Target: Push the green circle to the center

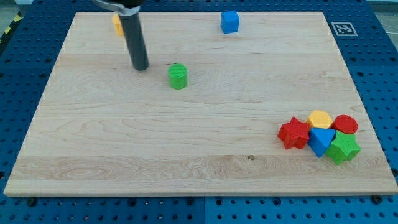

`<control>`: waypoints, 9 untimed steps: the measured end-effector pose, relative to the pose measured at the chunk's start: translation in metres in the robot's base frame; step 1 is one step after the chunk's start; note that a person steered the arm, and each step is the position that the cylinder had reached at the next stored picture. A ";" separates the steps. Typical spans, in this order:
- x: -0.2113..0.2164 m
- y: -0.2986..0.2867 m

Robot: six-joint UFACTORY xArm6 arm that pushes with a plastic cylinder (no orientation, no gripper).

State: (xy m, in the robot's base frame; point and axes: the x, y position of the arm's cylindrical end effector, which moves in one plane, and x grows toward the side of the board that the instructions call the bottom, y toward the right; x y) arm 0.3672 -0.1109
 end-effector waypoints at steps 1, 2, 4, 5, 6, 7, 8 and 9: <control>0.004 0.019; 0.005 0.023; 0.014 0.022; 0.018 0.039; 0.018 0.042; 0.018 0.042; 0.020 0.049; 0.020 0.064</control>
State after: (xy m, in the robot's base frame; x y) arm 0.3872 -0.0465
